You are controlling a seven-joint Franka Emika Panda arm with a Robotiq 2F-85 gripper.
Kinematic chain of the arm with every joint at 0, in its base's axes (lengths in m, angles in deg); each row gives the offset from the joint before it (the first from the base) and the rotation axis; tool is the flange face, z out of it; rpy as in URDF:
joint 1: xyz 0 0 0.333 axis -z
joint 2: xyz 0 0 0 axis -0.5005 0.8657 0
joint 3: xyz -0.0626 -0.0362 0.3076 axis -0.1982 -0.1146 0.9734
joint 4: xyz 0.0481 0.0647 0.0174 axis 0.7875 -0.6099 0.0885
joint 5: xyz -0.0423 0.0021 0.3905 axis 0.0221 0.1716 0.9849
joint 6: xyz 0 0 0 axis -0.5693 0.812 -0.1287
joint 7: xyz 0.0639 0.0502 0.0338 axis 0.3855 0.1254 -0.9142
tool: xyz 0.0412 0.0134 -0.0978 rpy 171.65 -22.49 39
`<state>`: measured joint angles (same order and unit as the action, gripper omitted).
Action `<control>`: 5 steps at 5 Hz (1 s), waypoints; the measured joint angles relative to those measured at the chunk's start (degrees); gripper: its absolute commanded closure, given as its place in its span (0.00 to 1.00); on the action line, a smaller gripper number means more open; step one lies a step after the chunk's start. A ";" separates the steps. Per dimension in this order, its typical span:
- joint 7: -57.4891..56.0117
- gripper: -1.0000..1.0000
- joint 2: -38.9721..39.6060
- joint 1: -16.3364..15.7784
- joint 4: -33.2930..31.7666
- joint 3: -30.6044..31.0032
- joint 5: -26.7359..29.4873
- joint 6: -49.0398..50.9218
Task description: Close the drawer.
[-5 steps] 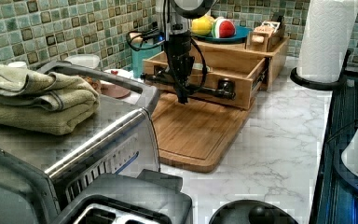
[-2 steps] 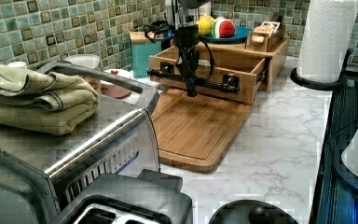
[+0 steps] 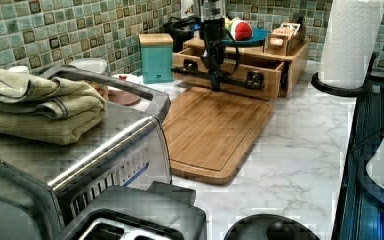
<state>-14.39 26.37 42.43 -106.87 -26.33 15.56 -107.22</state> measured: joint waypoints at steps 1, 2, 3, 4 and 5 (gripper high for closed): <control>-7.44 1.00 0.32 4.29 -0.78 -2.24 0.31 -5.48; -12.53 1.00 0.55 7.99 -1.01 -0.89 1.38 -7.53; -12.87 1.00 0.51 8.14 -1.68 -0.63 0.58 -9.01; -12.87 1.00 0.36 7.69 -2.13 -0.85 -0.46 -9.46; -12.87 1.00 0.32 7.58 -2.57 -0.88 -0.59 -10.74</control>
<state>-27.26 26.69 50.01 -109.44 -27.22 14.97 -117.96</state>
